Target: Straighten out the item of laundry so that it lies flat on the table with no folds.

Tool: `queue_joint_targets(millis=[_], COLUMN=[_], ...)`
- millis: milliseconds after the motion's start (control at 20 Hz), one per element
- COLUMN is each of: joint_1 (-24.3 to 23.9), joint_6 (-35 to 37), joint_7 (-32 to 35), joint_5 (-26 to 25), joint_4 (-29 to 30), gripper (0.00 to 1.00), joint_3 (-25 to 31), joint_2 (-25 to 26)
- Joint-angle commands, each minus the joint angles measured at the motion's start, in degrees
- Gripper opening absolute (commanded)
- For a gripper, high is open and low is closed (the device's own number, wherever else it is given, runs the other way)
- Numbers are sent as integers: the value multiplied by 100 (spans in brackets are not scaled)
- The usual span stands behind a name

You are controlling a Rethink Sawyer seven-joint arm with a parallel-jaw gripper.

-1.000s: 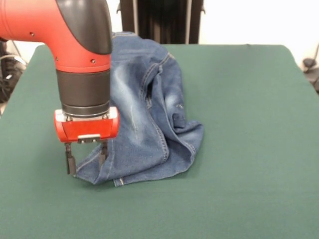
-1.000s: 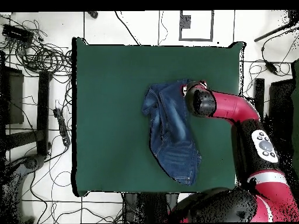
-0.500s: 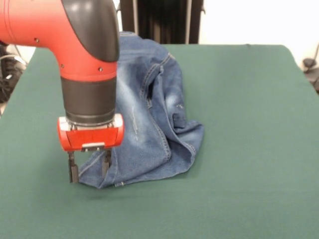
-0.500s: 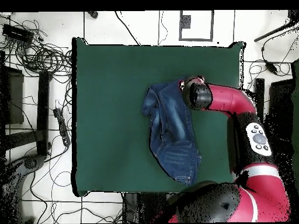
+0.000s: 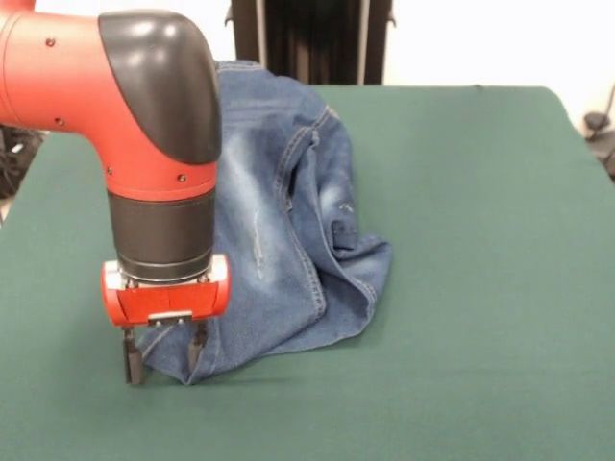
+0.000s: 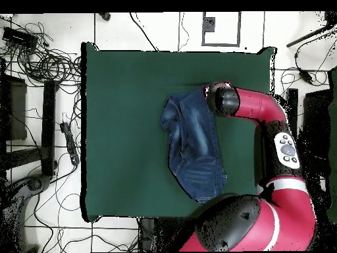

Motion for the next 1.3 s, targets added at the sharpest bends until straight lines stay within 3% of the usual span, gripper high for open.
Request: queue_joint_targets(millis=[50,600,850,1300], joint_1=[248,23,-689,-1258], joint_6=[156,243,-83,-373], joint_7=[35,-330,-881,-495], joint_5=[-299,-106,192,361], joint_4=[-319,-8,809,1321], gripper=[0,0,0,0], joint_3=[18,381,1355,2360], joint_2=[1002,727,400,135])
